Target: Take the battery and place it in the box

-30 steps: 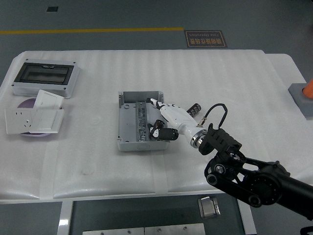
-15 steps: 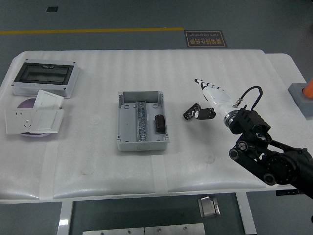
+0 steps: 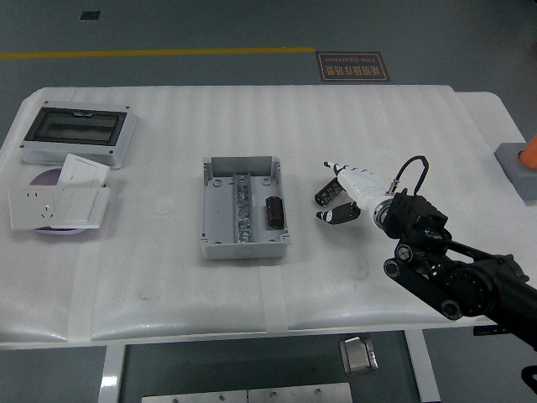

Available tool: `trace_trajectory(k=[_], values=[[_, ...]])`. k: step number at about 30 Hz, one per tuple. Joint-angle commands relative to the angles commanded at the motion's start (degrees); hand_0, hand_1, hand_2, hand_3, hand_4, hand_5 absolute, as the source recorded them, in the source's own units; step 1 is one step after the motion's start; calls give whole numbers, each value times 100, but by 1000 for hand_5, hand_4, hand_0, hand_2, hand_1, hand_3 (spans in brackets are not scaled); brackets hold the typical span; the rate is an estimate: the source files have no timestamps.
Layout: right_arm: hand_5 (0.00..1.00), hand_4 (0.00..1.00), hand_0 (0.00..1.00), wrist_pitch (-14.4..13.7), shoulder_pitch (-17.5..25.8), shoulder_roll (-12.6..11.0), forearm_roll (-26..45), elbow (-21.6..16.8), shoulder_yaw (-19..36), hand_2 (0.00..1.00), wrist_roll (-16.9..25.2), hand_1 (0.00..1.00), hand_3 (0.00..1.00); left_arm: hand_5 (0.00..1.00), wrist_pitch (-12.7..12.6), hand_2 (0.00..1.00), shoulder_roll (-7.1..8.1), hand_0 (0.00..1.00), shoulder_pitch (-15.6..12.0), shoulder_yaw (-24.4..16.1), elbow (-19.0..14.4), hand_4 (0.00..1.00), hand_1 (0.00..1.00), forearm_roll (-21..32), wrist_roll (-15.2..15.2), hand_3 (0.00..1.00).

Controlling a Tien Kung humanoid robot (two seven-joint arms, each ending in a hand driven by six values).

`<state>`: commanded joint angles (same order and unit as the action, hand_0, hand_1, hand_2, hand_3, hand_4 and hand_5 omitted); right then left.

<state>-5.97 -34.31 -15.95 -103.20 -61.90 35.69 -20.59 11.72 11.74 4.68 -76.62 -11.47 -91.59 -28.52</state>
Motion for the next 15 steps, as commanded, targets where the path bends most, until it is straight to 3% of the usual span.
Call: trace_trajectory(k=[6, 15], values=[[486, 963, 998, -138, -33, 55, 75, 197, -78, 998, -19, 960, 998, 199, -10, 600, -6, 631, -5, 3, 3, 527, 698, -4, 15, 588], [494, 960, 998, -443, -39, 134, 49, 193, -167, 998, -49, 936, 998, 200, -25, 601, -13, 630, -7, 13, 8, 527, 698, 7, 36, 590]])
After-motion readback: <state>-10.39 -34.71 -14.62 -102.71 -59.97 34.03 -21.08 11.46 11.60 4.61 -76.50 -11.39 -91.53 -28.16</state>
